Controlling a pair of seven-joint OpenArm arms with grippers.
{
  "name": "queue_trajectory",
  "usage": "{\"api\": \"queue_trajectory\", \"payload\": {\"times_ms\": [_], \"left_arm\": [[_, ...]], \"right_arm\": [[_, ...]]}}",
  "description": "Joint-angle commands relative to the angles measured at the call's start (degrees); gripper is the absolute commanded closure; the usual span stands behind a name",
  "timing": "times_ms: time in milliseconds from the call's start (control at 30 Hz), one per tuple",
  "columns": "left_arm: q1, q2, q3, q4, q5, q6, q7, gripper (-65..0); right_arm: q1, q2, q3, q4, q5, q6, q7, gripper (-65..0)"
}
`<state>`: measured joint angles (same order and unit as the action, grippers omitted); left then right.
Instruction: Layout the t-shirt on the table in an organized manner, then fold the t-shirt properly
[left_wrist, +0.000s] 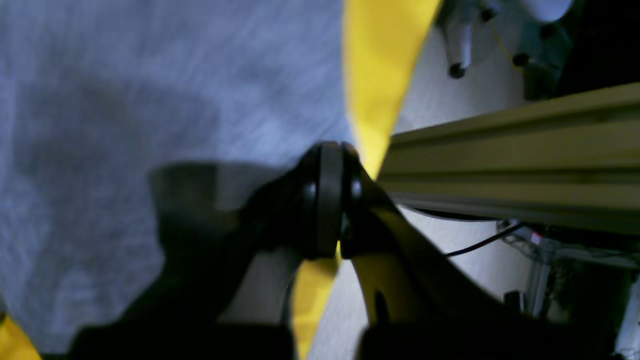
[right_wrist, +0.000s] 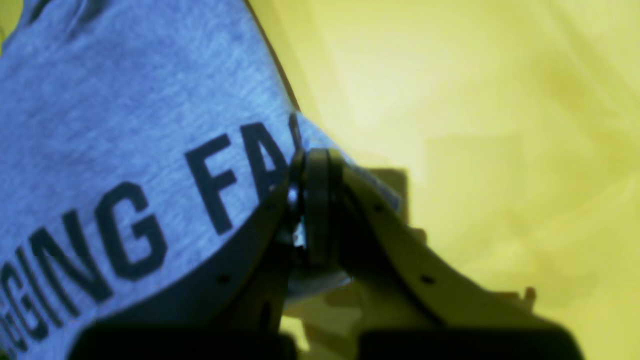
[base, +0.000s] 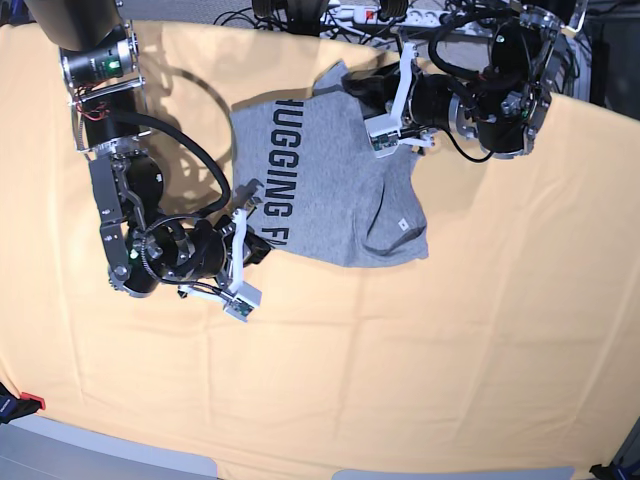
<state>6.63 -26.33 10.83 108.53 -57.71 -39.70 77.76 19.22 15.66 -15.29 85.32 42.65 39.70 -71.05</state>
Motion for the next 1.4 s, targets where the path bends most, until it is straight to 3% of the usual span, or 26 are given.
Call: {"api": "queue_trajectory", "payload": {"times_ms": [0, 133, 300, 467, 633, 800, 900, 1033, 1167, 1267, 1367], "left_arm": [[-1.75, -0.76, -0.35, 0.24, 0.00, -0.30, -1.70, 0.0], [-5.88, -1.62, -0.35, -2.47, 4.17, -0.30, -4.90, 0.0], [-12.90, -1.44, -0.35, -8.68, 4.96, -0.30, -6.08, 0.0], [-19.39, -1.40, -0.33, -17.14, 8.20, -0.30, -12.28, 0.0], [-26.08, -1.31, -0.35, -22.45, 10.32, -0.30, -13.79, 0.0], [-32.65, -1.31, -0.35, -23.08, 10.73, 0.17, -13.77, 0.0], [-35.08, -1.36, -0.37, -23.08, 10.08, 0.81, -10.86, 0.0], [-36.68, -2.97, -2.14, -23.04, -0.50, 0.50, -5.79, 0.0], [-36.63, -5.14, -8.76, -23.04, -13.31, 0.33, 0.59, 0.0], [-36.63, -5.64, -16.37, -23.04, -21.35, 0.31, 2.24, 0.0], [-36.33, -6.99, -21.99, -23.06, -24.11, 0.35, 2.24, 0.0]], "right_arm": [[1.57, 0.98, 0.24, 1.01, 2.51, 0.30, -1.14, 0.0], [1.49, 2.01, 0.28, 1.92, 11.47, 0.30, -8.81, 0.0], [0.17, 3.39, 0.33, 2.12, 18.91, 0.30, -8.95, 0.0], [-2.69, 5.31, 0.83, 5.90, 19.10, 0.28, -8.95, 0.0], [-9.94, 8.07, 3.52, 14.01, 19.10, -0.22, -8.95, 0.0], [-18.62, 8.81, 7.61, 22.16, 20.28, -1.14, -8.95, 0.0], [-23.23, 8.81, 11.02, 26.10, 20.52, -1.16, -8.95, 0.0], [-25.40, 8.81, 18.12, 28.76, 20.04, -1.09, -8.15, 0.0], [-25.40, 8.41, 24.79, 28.61, 14.73, -1.29, 0.70, 0.0], [-25.38, 8.15, 25.68, 27.28, 12.55, -1.33, 3.76, 0.0], [-25.29, 8.15, 24.33, 23.52, 12.59, -0.68, 6.14, 0.0]]}}
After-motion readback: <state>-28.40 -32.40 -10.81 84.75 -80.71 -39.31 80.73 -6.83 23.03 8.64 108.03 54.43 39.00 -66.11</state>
